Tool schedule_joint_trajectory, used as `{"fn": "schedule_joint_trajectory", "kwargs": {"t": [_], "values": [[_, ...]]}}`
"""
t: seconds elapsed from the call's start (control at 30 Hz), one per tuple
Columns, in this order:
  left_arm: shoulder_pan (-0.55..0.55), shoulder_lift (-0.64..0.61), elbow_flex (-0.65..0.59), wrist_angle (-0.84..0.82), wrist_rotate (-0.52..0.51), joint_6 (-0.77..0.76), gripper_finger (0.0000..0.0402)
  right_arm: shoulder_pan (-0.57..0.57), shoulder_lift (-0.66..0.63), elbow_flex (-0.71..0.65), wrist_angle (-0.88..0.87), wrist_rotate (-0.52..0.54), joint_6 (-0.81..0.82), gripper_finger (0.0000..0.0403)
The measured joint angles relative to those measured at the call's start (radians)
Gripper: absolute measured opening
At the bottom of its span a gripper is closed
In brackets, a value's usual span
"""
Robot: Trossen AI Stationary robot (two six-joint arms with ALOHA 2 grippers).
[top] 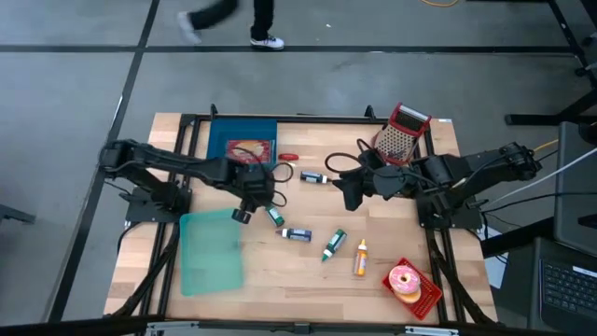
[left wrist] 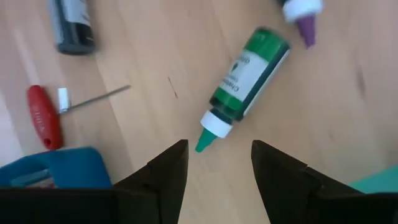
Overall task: Pick & Place Food Item
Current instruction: Put the left green food coloring bottle into the green bin
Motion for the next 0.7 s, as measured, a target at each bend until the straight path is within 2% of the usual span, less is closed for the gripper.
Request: {"fn": "schedule_joint_trajectory", "kwargs": {"t": [0.43, 0.7], "values": [[0.021, 0.159, 0.000, 0.073, 0.000, 0.213, 0.0194, -0.083, 0.000, 0.000, 0.004, -0.176, -0.118, 0.0181], [0.021, 0.215, 0.000, 0.098, 0.004, 0.275, 0.0194, -0.106, 0.000, 0.000, 0.006, -0.205, -0.143, 0.0181]]}}
